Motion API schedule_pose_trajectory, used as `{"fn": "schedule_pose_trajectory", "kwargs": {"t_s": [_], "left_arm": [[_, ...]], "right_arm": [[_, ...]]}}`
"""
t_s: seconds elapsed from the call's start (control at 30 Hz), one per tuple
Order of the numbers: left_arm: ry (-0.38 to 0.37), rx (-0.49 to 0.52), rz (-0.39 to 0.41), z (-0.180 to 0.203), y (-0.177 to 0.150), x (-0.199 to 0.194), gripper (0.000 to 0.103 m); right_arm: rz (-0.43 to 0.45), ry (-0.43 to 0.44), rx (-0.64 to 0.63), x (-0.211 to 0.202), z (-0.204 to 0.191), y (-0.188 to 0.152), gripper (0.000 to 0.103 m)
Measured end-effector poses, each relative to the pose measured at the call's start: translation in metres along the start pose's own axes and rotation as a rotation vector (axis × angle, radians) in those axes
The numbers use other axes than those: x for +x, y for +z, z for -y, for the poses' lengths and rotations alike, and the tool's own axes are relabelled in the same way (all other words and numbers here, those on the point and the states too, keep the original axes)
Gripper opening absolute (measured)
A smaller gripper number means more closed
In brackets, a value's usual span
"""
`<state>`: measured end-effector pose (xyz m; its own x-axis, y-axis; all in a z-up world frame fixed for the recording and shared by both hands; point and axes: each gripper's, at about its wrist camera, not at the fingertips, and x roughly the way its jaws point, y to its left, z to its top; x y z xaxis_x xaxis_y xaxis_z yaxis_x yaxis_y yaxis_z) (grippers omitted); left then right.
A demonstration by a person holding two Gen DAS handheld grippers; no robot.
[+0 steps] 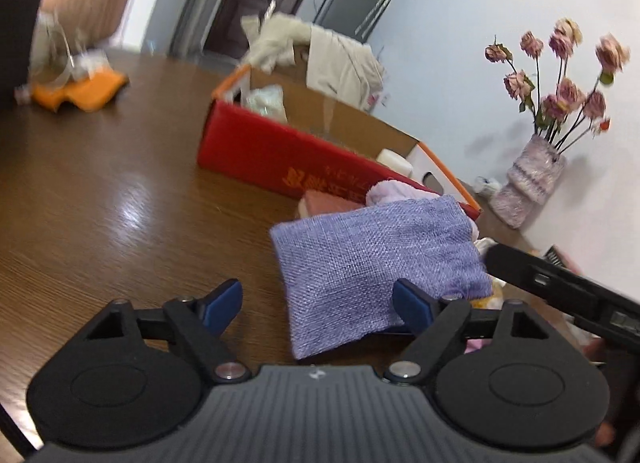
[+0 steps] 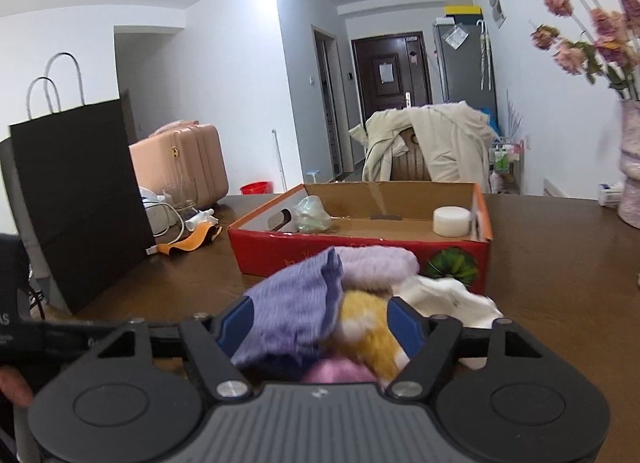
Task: Organize soft objects
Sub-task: 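Return to the pile and grasp the lavender knit cloth with both tools, then carry the lavender cloth into the box and release it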
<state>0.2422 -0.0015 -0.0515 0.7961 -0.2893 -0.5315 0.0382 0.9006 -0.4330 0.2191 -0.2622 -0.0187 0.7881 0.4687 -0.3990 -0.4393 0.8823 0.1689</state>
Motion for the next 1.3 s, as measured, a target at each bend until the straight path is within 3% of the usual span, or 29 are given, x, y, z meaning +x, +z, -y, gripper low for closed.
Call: {"fn": "schedule_pose_trajectory", "kwargs": {"t_s": [0.13,0.2,0.27,0.33,0.4,0.47,0.6,0.93,1.3], "left_arm": [[-0.080,-0.081,-0.026,-0.017,0.007,0.008,0.075],[-0.124,-0.111,-0.045,-0.023,0.009,0.011,0.064],[-0.158,-0.127,-0.055,-0.026,0.009,0.013,0.048],[-0.182,-0.130,-0.059,-0.027,0.010,0.012,0.037],[-0.187,-0.121,-0.046,-0.025,0.011,0.008,0.021],[-0.183,-0.100,-0.027,-0.021,0.014,0.000,0.014],[-0.205,-0.050,0.041,-0.010,0.018,-0.032,0.010],[-0.221,0.079,0.128,0.027,0.005,-0.105,0.008],[-0.243,0.164,0.153,0.042,0.004,-0.133,0.005]], "right_arm": [[-0.031,0.023,0.044,0.037,0.007,0.009,0.061],[-0.043,0.030,0.057,0.050,0.008,0.011,0.058],[-0.042,0.026,0.050,0.057,0.006,0.010,0.039],[-0.042,0.027,0.048,0.060,0.007,0.010,0.027],[-0.042,0.028,0.045,0.059,0.006,0.010,0.020],[-0.043,0.036,0.040,0.056,0.004,0.010,0.013],[-0.003,0.040,0.018,0.036,-0.005,0.016,0.009],[0.072,0.018,0.015,-0.041,-0.037,0.012,0.009],[0.104,-0.019,0.049,-0.089,-0.059,-0.009,0.008]]}}
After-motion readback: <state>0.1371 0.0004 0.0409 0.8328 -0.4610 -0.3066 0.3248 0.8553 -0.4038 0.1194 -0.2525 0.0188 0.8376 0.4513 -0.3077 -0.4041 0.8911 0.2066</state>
